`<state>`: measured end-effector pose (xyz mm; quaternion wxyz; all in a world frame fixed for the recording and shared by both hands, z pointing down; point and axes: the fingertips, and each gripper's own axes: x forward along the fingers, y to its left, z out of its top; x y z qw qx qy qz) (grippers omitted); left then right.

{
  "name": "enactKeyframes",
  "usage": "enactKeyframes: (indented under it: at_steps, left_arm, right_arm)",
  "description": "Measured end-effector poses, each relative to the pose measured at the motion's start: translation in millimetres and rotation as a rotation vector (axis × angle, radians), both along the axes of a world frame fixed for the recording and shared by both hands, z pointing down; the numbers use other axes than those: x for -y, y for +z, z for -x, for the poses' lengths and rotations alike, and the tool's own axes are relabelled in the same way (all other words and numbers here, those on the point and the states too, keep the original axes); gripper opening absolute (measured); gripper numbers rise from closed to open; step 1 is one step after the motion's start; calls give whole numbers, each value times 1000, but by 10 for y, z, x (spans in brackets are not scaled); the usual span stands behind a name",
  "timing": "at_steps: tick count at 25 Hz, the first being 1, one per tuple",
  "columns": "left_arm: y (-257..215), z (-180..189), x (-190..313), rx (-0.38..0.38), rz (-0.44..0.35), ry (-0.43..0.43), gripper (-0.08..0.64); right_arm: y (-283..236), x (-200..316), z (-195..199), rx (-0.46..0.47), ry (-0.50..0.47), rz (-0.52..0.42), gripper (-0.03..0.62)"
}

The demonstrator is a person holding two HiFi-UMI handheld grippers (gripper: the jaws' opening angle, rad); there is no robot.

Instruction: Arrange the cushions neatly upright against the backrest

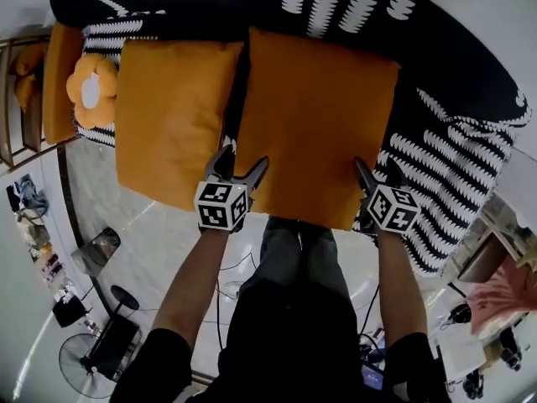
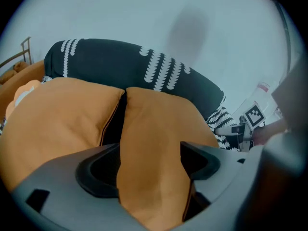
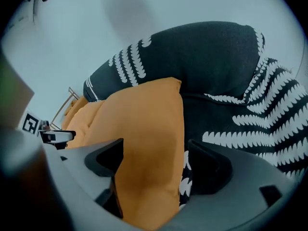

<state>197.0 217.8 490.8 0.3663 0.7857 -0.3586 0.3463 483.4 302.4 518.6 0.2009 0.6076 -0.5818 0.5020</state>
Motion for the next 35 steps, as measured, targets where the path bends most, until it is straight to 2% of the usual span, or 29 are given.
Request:
enactKeyframes:
  at_steps: [5,8,11,17,18,20,22,24,26,28,33,35]
  left_arm:
    - [405,177,-92,25,52,-18,414]
    - [592,169,-165,17,108,-7,436]
    - [663,110,-202,-24,148,-19,436]
    - [708,72,-182,-84,170,-28,433]
    - [710,58,-181,-100,175,-30,421]
    - [664,-5,-187,-129,174,-21,348]
    - [567,-91,-203,-133,146,-4,268]
    - [471,-169,-224,-121,99,14,207]
    - [383,-229,-213,-111,50,48,176]
    - [271,-329,-153,-103,8,117,167]
    - [-21,-854,-48,-69,-79,384,167]
    - [-52,-1064,-90,-55,-103,462,169]
  right_arm:
    - [334,-113,121,39,-18,32,455]
    - [474,-136,120,114,46,55,480]
    - [538,-179,144,218,127,62,482]
    - [558,-157,250,365,250,13,478]
    - [534,-137,281,378,253,-1,463]
    - [430,-113,338,396,254,-37,390]
    - [281,-120,385,397,259,-78,322]
    - [162,-186,428,387,278,-108,286]
    - [88,-313,480,382,324,-125,276]
    - [-1,-484,514,380,395,-135,272]
    - [-279,-953,502,354,578,-149,272]
    - [-302,-1119,485,353,632,-145,272]
